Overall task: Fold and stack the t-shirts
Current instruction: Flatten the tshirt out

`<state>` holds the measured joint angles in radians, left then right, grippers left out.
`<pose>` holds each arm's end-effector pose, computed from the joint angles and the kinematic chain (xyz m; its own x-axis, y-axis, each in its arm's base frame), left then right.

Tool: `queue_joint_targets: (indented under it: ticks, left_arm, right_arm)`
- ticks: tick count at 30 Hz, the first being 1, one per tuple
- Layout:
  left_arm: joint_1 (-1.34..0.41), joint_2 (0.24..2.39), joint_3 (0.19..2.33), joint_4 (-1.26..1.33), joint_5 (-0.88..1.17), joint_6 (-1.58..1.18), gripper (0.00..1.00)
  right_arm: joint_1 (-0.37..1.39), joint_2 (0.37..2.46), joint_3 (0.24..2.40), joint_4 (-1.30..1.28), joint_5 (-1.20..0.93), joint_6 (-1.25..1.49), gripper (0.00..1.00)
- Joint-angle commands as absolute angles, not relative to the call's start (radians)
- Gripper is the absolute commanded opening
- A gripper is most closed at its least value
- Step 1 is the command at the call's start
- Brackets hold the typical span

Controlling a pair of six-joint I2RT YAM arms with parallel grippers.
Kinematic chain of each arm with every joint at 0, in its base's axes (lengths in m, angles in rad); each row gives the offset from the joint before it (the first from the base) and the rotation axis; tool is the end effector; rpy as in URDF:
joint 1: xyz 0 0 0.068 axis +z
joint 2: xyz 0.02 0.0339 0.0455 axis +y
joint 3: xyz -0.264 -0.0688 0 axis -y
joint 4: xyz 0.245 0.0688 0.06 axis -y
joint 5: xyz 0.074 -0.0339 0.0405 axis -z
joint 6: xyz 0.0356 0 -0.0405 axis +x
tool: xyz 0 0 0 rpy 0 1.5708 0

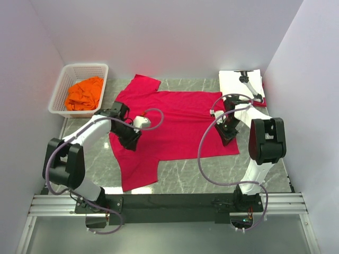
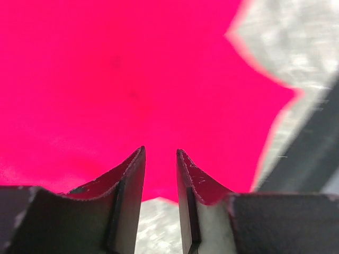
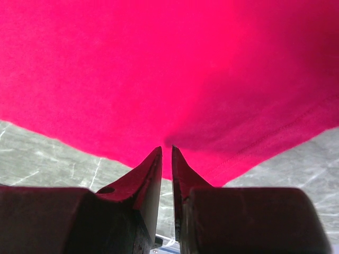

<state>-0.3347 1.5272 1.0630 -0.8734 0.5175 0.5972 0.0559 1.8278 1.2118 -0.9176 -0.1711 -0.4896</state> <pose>0.2574 -0.1082 0.2191 -0.5386 0.7047 -0.4617 0.8421 0.4680 -0.2681 0.3249 0.0243 0.1672 -0.8517 -0.5118 -0.1128 -0.5234 0.8417 0.1327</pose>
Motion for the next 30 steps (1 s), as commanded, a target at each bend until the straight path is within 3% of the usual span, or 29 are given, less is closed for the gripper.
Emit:
queue_joint_targets:
  ticks: [1,15,26,30]
  left_arm:
    - [-0.272,1.561,1.02,-0.821,0.439,0.656,0.34]
    - [-0.258,1.453,0.75,-0.825,0.347,0.758,0.34]
    - [-0.258,1.367,0.732,-0.919,0.374,0.781,0.34]
    - [-0.258,1.345,0.736,-0.989,0.388,0.814,0.33]
  right_arm:
    - [0.046,1.856,1.218,-0.902,-0.147,-0.492,0.2]
    - [0.058,1.78,1.054,-0.931,-0.127,-0.522,0.2]
    - [0.1,1.694,0.936,-0.969,-0.169,-0.545,0.21]
    - [0.104,1.671,0.948,-0.999,-0.183,-0.558,0.27]
